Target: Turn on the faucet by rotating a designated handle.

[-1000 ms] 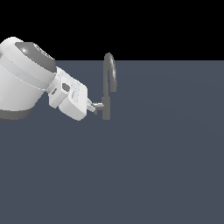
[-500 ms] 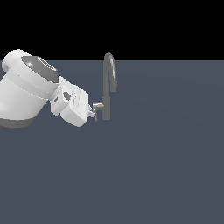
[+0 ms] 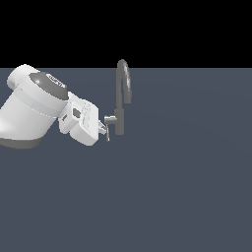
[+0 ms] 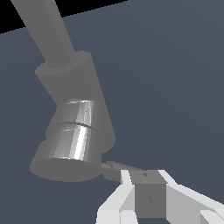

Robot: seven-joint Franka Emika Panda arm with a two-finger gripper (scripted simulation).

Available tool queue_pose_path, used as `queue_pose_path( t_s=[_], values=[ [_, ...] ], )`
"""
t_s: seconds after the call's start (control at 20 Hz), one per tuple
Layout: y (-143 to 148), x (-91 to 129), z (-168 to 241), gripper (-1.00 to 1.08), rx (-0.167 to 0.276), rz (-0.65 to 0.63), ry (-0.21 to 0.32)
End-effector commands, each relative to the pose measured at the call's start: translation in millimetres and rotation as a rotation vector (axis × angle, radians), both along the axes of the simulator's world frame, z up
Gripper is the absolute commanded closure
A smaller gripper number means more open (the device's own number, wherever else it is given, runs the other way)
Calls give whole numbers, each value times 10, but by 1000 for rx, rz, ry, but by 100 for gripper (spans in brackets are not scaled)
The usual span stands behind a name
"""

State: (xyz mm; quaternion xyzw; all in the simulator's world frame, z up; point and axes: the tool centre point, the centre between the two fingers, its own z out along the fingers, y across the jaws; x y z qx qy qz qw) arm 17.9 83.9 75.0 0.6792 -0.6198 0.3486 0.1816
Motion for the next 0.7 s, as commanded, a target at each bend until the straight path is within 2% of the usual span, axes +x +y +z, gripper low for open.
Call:
queue_pose_path(
  t_s=[0.0, 0.65],
  values=[
    [-36, 42, -102, 108, -6, -4, 8],
    [-80, 264, -516, 108, -12, -22, 41]
  ],
)
